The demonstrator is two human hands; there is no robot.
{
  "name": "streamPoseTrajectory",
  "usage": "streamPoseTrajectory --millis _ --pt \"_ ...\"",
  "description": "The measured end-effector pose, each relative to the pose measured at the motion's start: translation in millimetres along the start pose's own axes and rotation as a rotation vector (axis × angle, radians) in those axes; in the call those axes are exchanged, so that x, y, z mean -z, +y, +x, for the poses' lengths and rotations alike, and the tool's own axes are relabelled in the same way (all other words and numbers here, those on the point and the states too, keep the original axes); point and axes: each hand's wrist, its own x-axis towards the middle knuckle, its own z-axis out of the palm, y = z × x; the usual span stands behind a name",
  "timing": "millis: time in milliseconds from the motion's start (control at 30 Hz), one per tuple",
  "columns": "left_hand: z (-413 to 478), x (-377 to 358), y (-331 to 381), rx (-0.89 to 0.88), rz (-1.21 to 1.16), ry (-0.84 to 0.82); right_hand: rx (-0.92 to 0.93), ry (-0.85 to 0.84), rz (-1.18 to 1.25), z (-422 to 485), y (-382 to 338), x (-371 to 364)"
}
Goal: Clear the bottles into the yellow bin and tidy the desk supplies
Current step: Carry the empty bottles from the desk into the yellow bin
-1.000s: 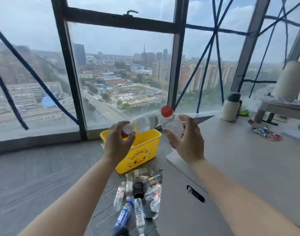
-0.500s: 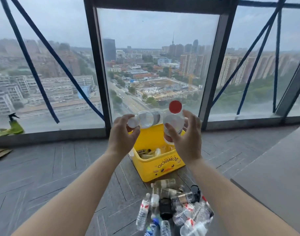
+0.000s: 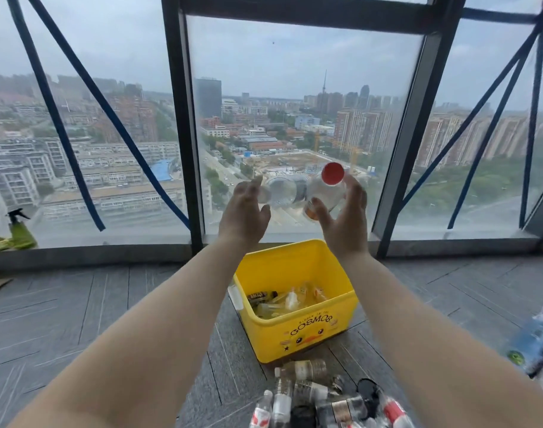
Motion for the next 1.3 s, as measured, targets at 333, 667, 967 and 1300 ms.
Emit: streamPoseTrajectory --millis 333,667,967,1300 --pt "-39 -31 -59 0.221 0.348 -0.531 -0.761 -0.669 -0.411 -46 94 1" --pt "-86 34 69 -0.082 0.143 -0.495 -0.423 -0.757 -0.506 -51 -1 139" --pt "-186 43 215 -0.243 -0.061 -0.535 -0.419 -0.564 -0.560 -149 -58 339" --pt "-306 11 408 -0.555 -0.203 -0.670 -0.715 -0.257 -0.802 -289 -67 577"
